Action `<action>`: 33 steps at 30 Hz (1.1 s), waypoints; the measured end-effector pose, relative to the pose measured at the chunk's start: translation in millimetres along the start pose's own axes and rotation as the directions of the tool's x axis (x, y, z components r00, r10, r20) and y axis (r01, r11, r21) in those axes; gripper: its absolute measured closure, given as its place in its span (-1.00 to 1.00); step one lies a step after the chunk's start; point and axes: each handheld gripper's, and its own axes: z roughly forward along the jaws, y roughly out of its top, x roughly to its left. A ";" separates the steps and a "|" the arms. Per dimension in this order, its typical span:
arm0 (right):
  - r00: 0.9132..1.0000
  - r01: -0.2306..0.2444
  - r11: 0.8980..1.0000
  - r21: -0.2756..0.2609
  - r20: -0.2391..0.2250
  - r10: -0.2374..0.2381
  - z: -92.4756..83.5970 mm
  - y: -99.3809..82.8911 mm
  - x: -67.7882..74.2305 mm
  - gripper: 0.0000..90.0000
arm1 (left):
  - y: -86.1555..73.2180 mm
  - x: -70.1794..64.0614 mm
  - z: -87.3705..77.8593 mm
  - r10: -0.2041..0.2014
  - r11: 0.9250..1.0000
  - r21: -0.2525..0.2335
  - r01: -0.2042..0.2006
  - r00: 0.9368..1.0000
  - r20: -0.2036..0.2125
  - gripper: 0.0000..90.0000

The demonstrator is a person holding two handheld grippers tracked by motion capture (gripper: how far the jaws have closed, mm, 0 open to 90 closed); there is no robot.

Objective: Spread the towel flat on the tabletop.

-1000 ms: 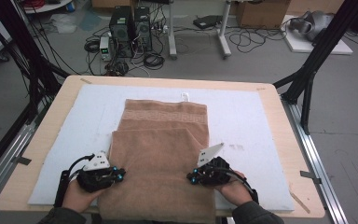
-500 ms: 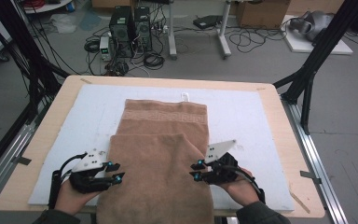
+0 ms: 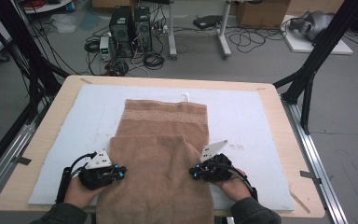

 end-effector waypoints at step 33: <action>0.989 -0.028 1.000 0.008 0.146 0.026 17.6 18.3 -24.8 0.73 | -4.9 12.5 7.0 -0.036 0.998 0.041 0.037 0.999 -0.013 0.66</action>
